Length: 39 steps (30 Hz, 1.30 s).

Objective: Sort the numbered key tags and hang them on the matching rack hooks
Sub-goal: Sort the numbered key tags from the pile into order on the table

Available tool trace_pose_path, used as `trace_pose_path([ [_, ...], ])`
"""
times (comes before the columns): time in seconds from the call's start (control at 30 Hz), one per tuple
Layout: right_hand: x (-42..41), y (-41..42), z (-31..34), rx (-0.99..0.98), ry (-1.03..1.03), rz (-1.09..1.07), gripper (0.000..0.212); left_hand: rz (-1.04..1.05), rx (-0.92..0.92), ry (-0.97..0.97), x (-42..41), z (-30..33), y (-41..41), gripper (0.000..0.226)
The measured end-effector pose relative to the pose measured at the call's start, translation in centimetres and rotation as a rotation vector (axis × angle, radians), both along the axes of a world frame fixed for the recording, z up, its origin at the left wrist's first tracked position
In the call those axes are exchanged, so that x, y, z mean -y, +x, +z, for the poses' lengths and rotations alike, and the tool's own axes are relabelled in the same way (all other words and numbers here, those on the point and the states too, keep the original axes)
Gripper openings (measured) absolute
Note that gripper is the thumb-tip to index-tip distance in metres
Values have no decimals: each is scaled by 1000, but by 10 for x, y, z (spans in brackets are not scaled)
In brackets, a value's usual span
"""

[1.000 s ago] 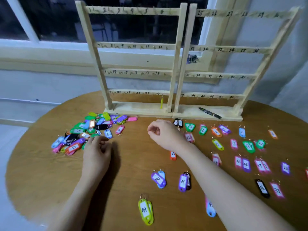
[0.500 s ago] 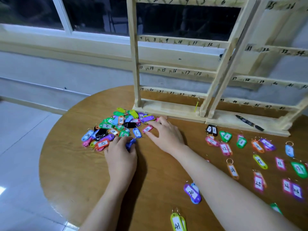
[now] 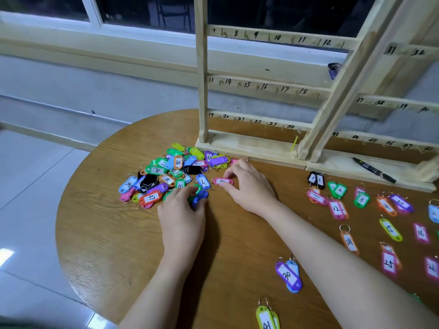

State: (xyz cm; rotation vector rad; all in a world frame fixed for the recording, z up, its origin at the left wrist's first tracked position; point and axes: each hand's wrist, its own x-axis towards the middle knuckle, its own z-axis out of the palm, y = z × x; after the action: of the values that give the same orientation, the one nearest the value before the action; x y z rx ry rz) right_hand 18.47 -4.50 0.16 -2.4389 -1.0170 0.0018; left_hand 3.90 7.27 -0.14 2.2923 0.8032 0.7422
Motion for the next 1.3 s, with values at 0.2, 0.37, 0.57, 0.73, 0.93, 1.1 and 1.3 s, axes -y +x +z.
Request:
trace_pose_path([
  [0.2, 0, -1, 0, 0, 26, 4, 23, -5, 82, 12, -1, 0, 2, 14],
  [0.37, 0, -3, 0, 25, 67, 21, 14, 12, 101, -38, 1, 3, 0, 18],
  [0.57, 0, 1, -2, -64, 144, -37, 23, 21, 152, -184, 1, 4, 0, 24],
  [0.73, -1, 8, -6, -135, 324, -61, 19, 21, 196, -205, 0, 4, -1, 4],
  [0.93, -3, 10, -8, -215, 424, -113, 12, 10, 227, -337, 1, 8, -2, 22],
  [1.1, -1, 8, -4, -261, 371, -111, 16, -53, 214, -321, 0, 3, -1, 40],
  [1.3, 0, 3, 3, -337, 335, -138, 29, -35, 203, -309, 2, 5, -2, 20],
])
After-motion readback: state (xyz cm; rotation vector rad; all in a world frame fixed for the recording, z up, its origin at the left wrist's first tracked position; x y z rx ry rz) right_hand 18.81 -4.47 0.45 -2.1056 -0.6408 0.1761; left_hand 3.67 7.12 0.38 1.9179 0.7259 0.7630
